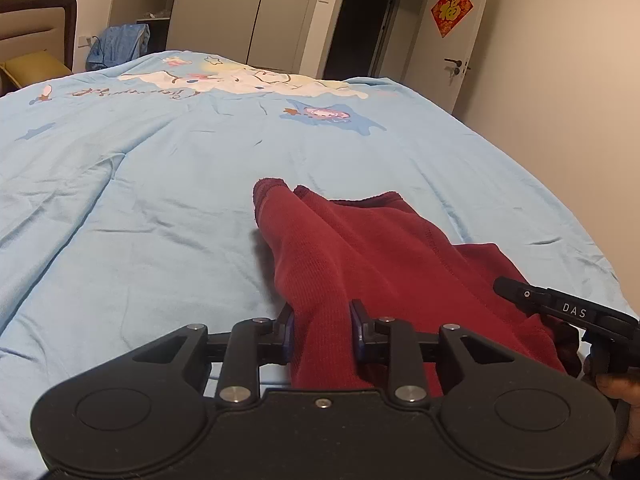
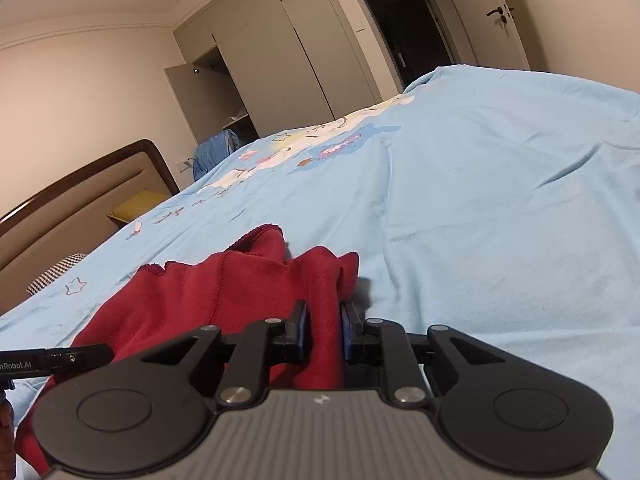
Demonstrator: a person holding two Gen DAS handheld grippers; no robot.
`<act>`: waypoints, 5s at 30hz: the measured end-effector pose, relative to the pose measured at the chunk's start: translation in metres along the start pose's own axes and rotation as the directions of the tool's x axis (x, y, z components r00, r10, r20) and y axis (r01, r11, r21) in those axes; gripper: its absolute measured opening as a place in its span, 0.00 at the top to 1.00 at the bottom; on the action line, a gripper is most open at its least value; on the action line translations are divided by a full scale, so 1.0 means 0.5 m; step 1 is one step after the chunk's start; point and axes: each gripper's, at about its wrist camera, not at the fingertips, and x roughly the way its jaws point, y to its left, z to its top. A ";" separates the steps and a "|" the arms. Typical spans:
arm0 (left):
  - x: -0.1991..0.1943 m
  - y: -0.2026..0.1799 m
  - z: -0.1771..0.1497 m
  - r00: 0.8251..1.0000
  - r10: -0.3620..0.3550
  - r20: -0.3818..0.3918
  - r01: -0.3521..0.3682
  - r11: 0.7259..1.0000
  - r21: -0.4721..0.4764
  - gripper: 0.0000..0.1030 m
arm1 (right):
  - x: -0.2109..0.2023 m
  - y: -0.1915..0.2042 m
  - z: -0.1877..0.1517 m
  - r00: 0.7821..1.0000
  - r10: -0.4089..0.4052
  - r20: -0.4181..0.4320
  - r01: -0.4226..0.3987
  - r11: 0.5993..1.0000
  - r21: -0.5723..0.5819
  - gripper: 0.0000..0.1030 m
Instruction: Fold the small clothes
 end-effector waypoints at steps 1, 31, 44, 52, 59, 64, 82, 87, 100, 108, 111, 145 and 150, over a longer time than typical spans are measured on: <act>0.002 0.000 0.001 1.000 0.004 -0.001 -0.004 1.000 0.000 0.70 | 0.000 0.005 0.000 1.000 -0.006 -0.001 0.006 1.000 -0.006 0.78; -0.289 -0.116 -0.043 0.975 0.090 0.204 -0.096 0.995 0.021 0.01 | -0.343 0.134 -0.021 0.970 -0.025 0.240 0.077 0.975 -0.210 0.00; -0.421 -0.153 -0.144 0.961 0.087 0.264 -0.108 0.992 0.064 0.01 | -0.508 0.171 -0.103 0.947 -0.046 0.318 0.120 0.969 -0.215 0.00; -0.465 -0.155 -0.233 0.957 0.098 0.274 -0.120 0.991 0.065 0.01 | -0.575 0.193 -0.184 0.940 -0.082 0.330 0.169 0.954 -0.245 0.00; -0.483 -0.152 -0.306 0.955 0.084 0.284 -0.108 0.992 0.067 0.01 | -0.595 0.209 -0.263 0.932 -0.121 0.342 0.218 0.940 -0.261 0.00; -0.477 -0.157 -0.330 0.955 0.091 0.281 -0.123 0.987 0.099 0.01 | -0.593 0.208 -0.296 0.924 -0.153 0.350 0.252 0.933 -0.259 0.00; -0.464 -0.147 -0.352 0.964 0.108 0.243 -0.132 0.988 0.084 0.01 | -0.581 0.196 -0.321 0.928 -0.177 0.327 0.269 0.927 -0.261 0.00; -0.463 -0.146 -0.352 0.965 0.108 0.240 -0.132 0.988 0.084 0.01 | -0.581 0.197 -0.321 0.928 -0.176 0.327 0.269 0.925 -0.267 0.00; -0.463 -0.146 -0.352 0.965 0.109 0.239 -0.132 0.988 0.082 0.01 | -0.581 0.199 -0.321 0.928 -0.174 0.328 0.269 0.925 -0.270 0.00; -0.463 -0.146 -0.352 0.965 0.109 0.239 -0.132 0.988 0.081 0.01 | -0.580 0.199 -0.321 0.929 -0.175 0.326 0.269 0.924 -0.271 0.00; -0.463 -0.145 -0.352 0.965 0.109 0.239 -0.132 0.988 0.082 0.01 | -0.579 0.200 -0.322 0.929 -0.175 0.325 0.269 0.925 -0.270 0.00; -0.462 -0.144 -0.356 0.966 0.109 0.234 -0.130 0.988 0.078 0.01 | -0.582 0.201 -0.322 0.929 -0.176 0.325 0.269 0.924 -0.270 0.00; -0.462 -0.144 -0.357 0.966 0.109 0.234 -0.130 0.988 0.078 0.01 | -0.582 0.201 -0.322 0.929 -0.176 0.325 0.269 0.924 -0.271 0.00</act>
